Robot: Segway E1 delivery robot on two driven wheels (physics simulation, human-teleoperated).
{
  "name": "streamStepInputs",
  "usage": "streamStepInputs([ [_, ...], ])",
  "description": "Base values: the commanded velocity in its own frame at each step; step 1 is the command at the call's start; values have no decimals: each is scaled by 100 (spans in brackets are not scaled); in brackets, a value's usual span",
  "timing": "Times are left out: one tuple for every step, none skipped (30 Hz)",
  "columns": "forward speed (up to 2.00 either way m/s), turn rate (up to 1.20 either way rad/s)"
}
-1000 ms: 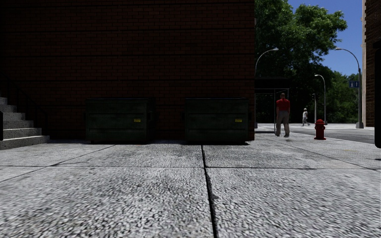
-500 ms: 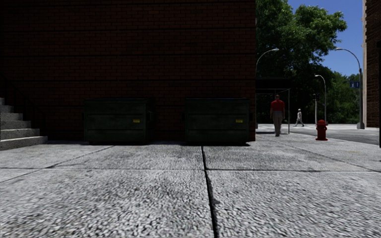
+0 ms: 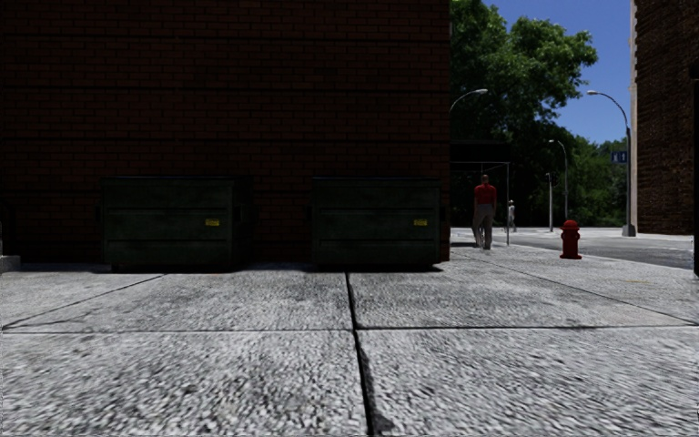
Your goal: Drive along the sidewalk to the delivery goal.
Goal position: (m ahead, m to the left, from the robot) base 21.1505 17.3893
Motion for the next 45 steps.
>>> streamStepInputs([
  [107, -50],
  [107, -50],
  [107, -50],
  [107, -50],
  [107, -50],
  [107, -50],
  [107, -50],
  [107, -50],
  [107, -50],
  [107, -50],
  [107, -50],
  [107, -50],
  [107, -50],
  [107, -50],
  [107, -50],
  [107, -50],
  [107, -50],
  [107, -50],
  [107, -50],
  [107, -50],
  [107, -50],
  [107, -50],
  [107, -50],
  [107, -50],
  [107, -50],
  [107, -50],
  [107, -50],
  [107, -50],
  [107, -50],
  [107, -50],
  [107, -50],
  [108, -50],
  [109, -50],
  [110, -49],
  [113, -38],
  [113, -38],
  [115, -30],
  [116, -28],
  [119, -27],
  [126, -25],
  [126, -25],
  [130, -23],
  [139, -17],
  [146, -5],
  [151, 0],
])
